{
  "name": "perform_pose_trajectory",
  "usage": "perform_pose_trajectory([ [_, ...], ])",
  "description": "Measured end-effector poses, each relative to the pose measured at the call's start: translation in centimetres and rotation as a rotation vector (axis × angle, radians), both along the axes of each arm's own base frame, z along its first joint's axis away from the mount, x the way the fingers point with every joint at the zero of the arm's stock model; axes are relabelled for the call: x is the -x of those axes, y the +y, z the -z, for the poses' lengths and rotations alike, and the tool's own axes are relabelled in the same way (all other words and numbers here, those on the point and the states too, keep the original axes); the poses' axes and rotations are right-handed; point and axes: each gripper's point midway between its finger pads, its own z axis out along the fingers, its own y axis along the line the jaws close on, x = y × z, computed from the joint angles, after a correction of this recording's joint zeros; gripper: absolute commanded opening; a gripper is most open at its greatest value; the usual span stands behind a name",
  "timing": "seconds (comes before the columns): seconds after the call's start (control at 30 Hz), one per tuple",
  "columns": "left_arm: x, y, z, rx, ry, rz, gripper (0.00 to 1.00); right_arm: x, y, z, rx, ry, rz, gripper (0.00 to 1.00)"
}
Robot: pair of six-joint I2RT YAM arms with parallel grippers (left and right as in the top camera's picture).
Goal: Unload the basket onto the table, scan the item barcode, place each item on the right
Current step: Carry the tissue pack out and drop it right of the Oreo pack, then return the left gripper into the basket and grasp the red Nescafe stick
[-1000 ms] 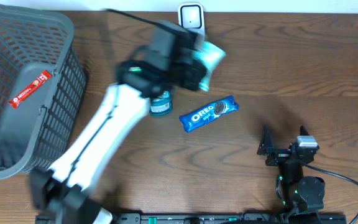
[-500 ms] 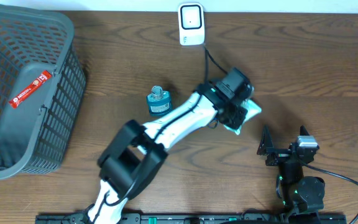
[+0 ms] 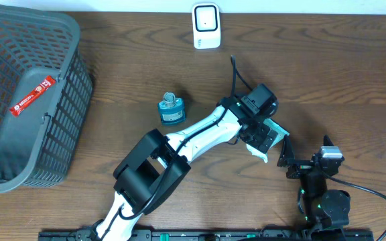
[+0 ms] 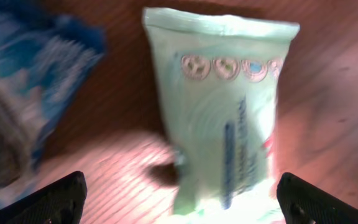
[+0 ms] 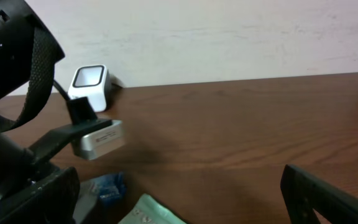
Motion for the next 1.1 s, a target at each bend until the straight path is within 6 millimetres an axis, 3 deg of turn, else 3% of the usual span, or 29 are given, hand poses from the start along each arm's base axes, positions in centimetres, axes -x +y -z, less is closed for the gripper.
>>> perform_pose_trajectory([
  [0.13, -1.1, 2.2, -0.5, -0.063, -0.018, -0.047, 0.98, 0.0, 0.0, 0.0, 0.000, 0.000, 0.000, 0.99],
  [0.23, -2.7, 3.6, -2.9, -0.066, -0.065, -0.091, 0.98, 0.0, 0.0, 0.0, 0.000, 0.000, 0.000, 0.99],
  [0.3, -4.1, 4.6, -5.8, -0.042, -0.116, -0.129, 0.98, 0.0, 0.0, 0.0, 0.000, 0.000, 0.000, 0.99],
  [0.43, -6.7, 7.3, -13.9, 0.053, -0.259, -0.221, 0.98, 0.0, 0.0, 0.0, 0.000, 0.000, 0.000, 0.99],
  [0.57, -8.1, 12.0, -21.7, 0.133, -0.397, -0.330, 0.98, 0.0, 0.0, 0.0, 0.000, 0.000, 0.000, 0.99],
  [0.7, -9.1, 18.8, -27.8, 0.182, -0.521, -0.482, 0.98, 0.0, 0.0, 0.0, 0.000, 0.000, 0.000, 0.99],
  [0.87, -10.1, 31.1, -33.4, 0.169, -0.681, -0.771, 0.98, 0.0, 0.0, 0.0, 0.000, 0.000, 0.000, 0.99],
  [1.0, -9.7, 41.0, -33.9, 0.076, -0.704, -1.019, 0.98, 0.0, 0.0, 0.0, 0.000, 0.000, 0.000, 0.99],
  [1.1, -9.4, 47.3, -31.8, 0.017, -0.632, -1.219, 0.98, 0.0, 0.0, 0.0, 0.000, 0.000, 0.000, 0.99],
])
